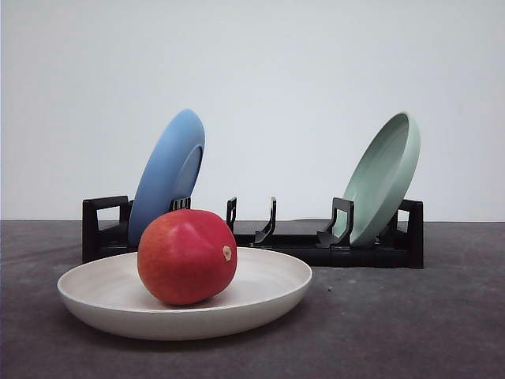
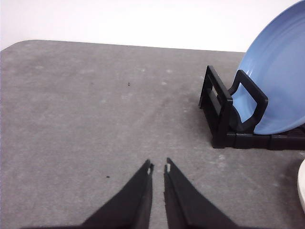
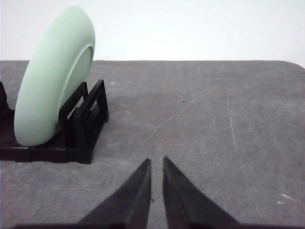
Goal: Place pomegranate in white plate
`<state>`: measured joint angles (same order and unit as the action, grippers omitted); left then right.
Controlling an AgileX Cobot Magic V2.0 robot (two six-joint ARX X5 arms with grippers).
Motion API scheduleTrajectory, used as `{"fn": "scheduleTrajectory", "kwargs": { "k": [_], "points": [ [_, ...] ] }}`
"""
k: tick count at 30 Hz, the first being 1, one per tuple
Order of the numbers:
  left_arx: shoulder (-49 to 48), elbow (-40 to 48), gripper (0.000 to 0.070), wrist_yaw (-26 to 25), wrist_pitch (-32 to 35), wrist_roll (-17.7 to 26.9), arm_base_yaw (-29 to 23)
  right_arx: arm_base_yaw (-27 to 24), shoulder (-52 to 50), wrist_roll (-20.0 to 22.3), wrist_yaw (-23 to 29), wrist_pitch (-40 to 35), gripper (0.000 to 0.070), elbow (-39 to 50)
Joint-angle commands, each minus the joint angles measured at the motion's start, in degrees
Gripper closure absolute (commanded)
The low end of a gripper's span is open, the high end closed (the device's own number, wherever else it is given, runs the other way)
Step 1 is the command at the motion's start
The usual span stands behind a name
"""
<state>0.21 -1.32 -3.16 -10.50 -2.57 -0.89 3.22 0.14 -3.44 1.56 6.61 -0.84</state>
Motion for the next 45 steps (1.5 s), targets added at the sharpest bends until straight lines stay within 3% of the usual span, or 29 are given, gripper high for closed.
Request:
{"fn": "scheduleTrajectory", "kwargs": {
  "k": [1, 45],
  "points": [
    [-0.02, 0.63, 0.0674, 0.02, -0.11, 0.39, -0.05, -0.02, 0.07, -0.61, 0.0, -0.61, 0.066, 0.22],
    [-0.02, 0.63, 0.0674, 0.02, -0.11, 0.39, -0.07, -0.02, 0.07, -0.61, 0.0, -0.61, 0.066, 0.22]
  ]
}}
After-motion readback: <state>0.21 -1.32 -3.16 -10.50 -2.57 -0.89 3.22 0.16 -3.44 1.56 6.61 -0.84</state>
